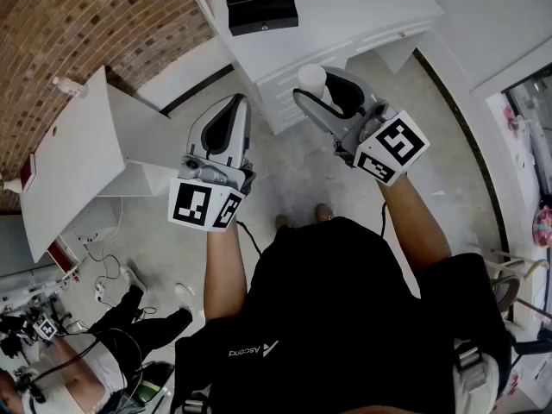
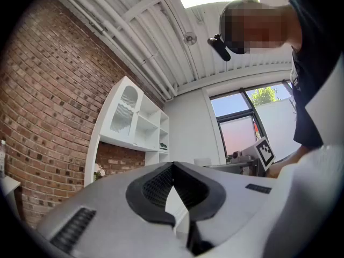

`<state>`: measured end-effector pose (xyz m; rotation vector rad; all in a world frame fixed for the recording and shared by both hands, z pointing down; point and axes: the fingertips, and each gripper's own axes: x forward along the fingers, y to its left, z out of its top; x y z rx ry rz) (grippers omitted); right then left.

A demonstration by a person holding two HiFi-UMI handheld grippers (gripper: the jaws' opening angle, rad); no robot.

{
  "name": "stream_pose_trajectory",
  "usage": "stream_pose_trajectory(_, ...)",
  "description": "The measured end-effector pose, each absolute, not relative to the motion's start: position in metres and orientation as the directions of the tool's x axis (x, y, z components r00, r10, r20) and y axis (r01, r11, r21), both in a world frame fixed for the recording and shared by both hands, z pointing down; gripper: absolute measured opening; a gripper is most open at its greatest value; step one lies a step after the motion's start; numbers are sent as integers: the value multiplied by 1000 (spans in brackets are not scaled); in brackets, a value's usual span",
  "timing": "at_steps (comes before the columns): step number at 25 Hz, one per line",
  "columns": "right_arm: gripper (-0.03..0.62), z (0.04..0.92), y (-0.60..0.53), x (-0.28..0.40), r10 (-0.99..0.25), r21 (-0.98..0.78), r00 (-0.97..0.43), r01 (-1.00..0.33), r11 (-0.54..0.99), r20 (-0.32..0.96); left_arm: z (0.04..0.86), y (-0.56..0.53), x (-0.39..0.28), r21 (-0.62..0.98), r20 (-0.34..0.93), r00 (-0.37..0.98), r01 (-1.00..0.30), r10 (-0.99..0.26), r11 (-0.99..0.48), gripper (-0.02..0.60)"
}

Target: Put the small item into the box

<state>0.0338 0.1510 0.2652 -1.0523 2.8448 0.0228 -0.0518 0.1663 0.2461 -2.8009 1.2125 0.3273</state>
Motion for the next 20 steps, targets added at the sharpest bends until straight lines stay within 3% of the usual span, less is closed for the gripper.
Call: stream_pose_trajectory(20, 178, 259, 136, 78, -601, 4, -788, -607, 795, -134, 245, 146, -1, -13, -207, 638, -760, -742, -650, -2)
